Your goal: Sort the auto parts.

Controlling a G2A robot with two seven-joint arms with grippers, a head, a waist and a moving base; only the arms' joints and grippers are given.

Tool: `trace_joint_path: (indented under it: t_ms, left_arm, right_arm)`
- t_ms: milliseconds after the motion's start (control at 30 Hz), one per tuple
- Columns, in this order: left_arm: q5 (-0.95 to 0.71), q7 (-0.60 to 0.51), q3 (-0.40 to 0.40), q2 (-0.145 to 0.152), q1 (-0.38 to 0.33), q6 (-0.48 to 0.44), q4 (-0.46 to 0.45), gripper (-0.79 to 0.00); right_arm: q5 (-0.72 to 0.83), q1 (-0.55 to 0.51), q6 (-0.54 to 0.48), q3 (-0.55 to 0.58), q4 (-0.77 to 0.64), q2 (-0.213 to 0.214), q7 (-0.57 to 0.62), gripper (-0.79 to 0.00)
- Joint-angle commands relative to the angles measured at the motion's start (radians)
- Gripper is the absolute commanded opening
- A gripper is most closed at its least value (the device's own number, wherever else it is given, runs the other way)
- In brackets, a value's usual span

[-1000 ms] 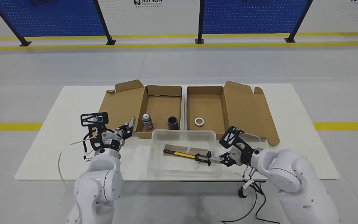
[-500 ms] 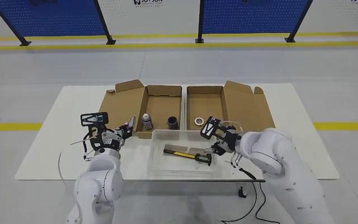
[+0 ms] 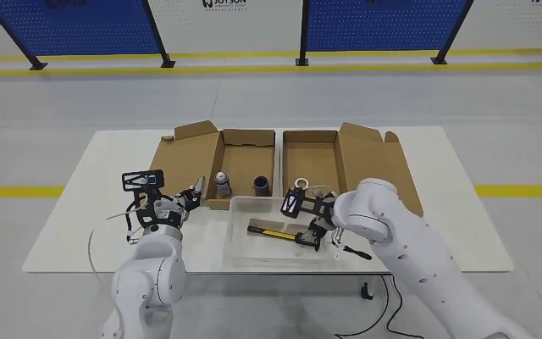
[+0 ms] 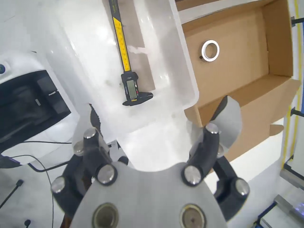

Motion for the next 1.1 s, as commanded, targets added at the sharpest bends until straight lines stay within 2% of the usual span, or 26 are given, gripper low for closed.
trace_joint_path:
  t_ms: [0,433,633,767,1067]
  left_arm:
    - [0.0,0.0,0.0,0.0,0.0,0.0,0.0,0.0]
    - [0.0,0.0,0.0,0.0,0.0,0.0,0.0,0.0]
    - [0.0,0.0,0.0,0.0,0.0,0.0,0.0,0.0]
    - [0.0,0.0,0.0,0.0,0.0,0.0,0.0,0.0]
    - [0.0,0.0,0.0,0.0,0.0,0.0,0.0,0.0]
  right_arm:
    - [0.031,0.007,-0.023,-0.012,0.037,0.003,-0.023,0.0]
    - [0.063,0.048,-0.094,-0.147,0.101,0.017,-0.094,0.0]
    - [0.095,0.088,-0.095,-0.188,0.153,0.006,-0.105,0.0]
    - [0.06,0.104,-0.082,-0.223,0.175,-0.005,-0.103,0.0]
    - [0.06,0.105,-0.081,-0.225,0.177,-0.006,-0.103,0.0]
